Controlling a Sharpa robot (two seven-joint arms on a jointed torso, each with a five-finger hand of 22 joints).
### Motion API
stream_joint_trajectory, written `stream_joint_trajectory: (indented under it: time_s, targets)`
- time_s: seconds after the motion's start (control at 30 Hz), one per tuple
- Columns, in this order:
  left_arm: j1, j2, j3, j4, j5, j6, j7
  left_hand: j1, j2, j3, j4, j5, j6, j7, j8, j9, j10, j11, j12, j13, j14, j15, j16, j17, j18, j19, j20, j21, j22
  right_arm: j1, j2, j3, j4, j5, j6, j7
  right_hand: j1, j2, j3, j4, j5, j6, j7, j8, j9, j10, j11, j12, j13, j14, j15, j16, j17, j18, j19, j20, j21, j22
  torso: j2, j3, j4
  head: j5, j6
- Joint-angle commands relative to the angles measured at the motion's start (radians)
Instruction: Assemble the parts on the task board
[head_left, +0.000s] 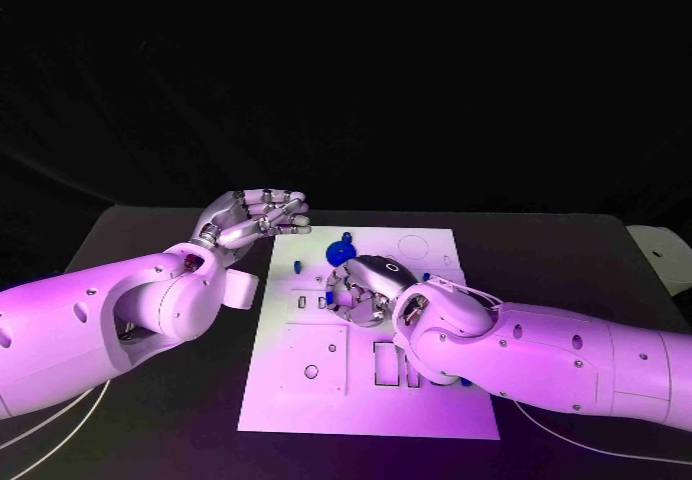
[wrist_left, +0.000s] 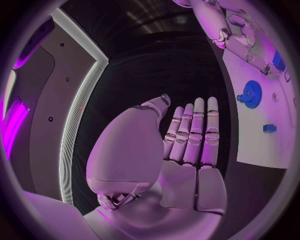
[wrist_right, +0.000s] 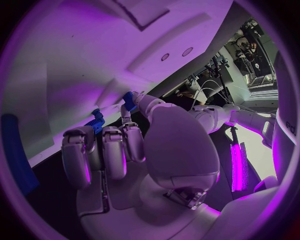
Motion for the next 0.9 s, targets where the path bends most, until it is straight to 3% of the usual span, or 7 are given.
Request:
stream_joint_trajectory:
  time_s: [0.03, 0.4, 0.57, 0.7, 0.77, 0.9]
  targets:
    - [0.001, 0.000, 0.001, 0.003, -0.002, 0.017, 0.004, -0.002, -0.008, 0.006, 0.003, -0.003, 0.000, 0.016, -0.003, -0.001, 0.008, -0.001, -0.003, 0.002, -0.006, -0.001, -0.004, 0.001, 0.005, 0.007, 0.001, 0.003, -0.001, -0.003, 0.000, -0.002, -0.003, -0.019, 0.027, -0.018, -0.002, -0.016, 0.000, 0.005, -0.008, -0.021, 0.006, -0.015, -0.011, -0.013, 0.004, -0.010, 0.115, 0.102, 0.013, 0.002, 0.254, -0.007, 0.105, 0.008, 0.004, 0.263, 0.000, 0.0000, 0.0009, 0.000, -0.001]
    - [0.001, 0.000, 0.001, 0.002, -0.002, 0.020, 0.002, -0.003, -0.008, 0.007, 0.002, -0.003, 0.000, 0.016, -0.003, -0.002, 0.008, -0.001, -0.004, 0.001, -0.006, -0.001, -0.004, 0.002, 0.005, 0.007, 0.001, 0.003, -0.001, -0.003, 0.006, -0.002, -0.005, -0.020, 0.002, -0.009, -0.015, -0.036, 0.001, 0.008, -0.022, -0.065, 0.026, -0.049, -0.033, -0.028, 0.023, -0.023, 0.104, 0.102, 0.029, 0.002, 0.255, -0.007, 0.105, 0.023, 0.004, 0.263, 0.000, 0.0002, 0.0002, -0.004, 0.001]
    - [0.001, 0.000, 0.001, 0.001, -0.002, 0.020, 0.002, -0.003, -0.008, 0.007, 0.002, -0.003, 0.000, 0.016, -0.003, -0.002, 0.008, -0.001, -0.004, 0.001, -0.006, -0.001, -0.004, 0.002, 0.005, 0.007, 0.001, 0.003, -0.001, -0.003, 0.003, -0.002, -0.006, -0.020, -0.009, -0.003, -0.044, -0.062, -0.032, 0.029, -0.093, -0.099, 0.035, -0.080, -0.052, -0.034, 0.033, -0.027, 0.099, 0.103, 0.039, 0.003, 0.256, -0.007, 0.105, 0.034, 0.004, 0.263, 0.000, 0.0009, -0.0004, -0.003, 0.003]
    - [0.001, -0.001, 0.001, 0.000, -0.003, 0.018, 0.001, -0.003, -0.009, 0.008, 0.002, -0.003, -0.001, 0.016, -0.004, -0.002, 0.008, -0.001, -0.005, 0.001, -0.006, -0.001, -0.005, 0.002, 0.005, 0.007, 0.001, 0.003, -0.001, -0.003, -0.002, -0.002, 0.001, -0.022, -0.025, 0.003, -0.038, -0.064, -0.115, 0.056, -0.102, -0.119, 0.043, -0.100, -0.070, -0.042, 0.040, -0.032, 0.093, 0.102, 0.046, 0.002, 0.255, -0.007, 0.105, 0.041, 0.004, 0.263, 0.000, 0.0008, -0.0004, -0.004, 0.005]
    - [0.001, 0.000, 0.000, -0.001, -0.007, 0.017, -0.002, -0.003, -0.009, 0.008, 0.002, -0.003, -0.001, 0.016, -0.004, -0.002, 0.008, -0.001, -0.005, 0.001, -0.006, -0.001, -0.005, 0.002, 0.005, 0.007, 0.001, 0.003, -0.001, -0.003, -0.010, -0.002, 0.012, -0.026, -0.040, 0.005, -0.004, -0.052, -0.200, 0.089, -0.103, -0.121, 0.044, -0.107, -0.080, -0.045, 0.043, -0.033, 0.090, 0.102, 0.049, 0.002, 0.254, -0.007, 0.105, 0.043, 0.004, 0.263, 0.000, 0.0012, 0.0010, -0.004, 0.006]
    - [0.001, 0.001, 0.000, -0.012, -0.051, 0.014, -0.045, -0.013, -0.015, 0.006, 0.004, -0.005, 0.000, 0.014, -0.004, -0.002, 0.012, -0.002, -0.006, 0.002, 0.006, -0.005, 0.001, 0.008, 0.007, 0.019, -0.002, 0.010, 0.001, -0.001, -0.044, 0.000, 0.048, -0.024, -0.103, 0.024, 0.028, -0.037, -0.254, 0.113, -0.099, -0.128, 0.049, -0.115, -0.090, -0.051, 0.046, -0.037, 0.086, 0.102, 0.051, 0.001, 0.252, -0.007, 0.105, 0.047, 0.004, 0.263, -0.002, 0.0026, 0.0010, -0.004, 0.008]
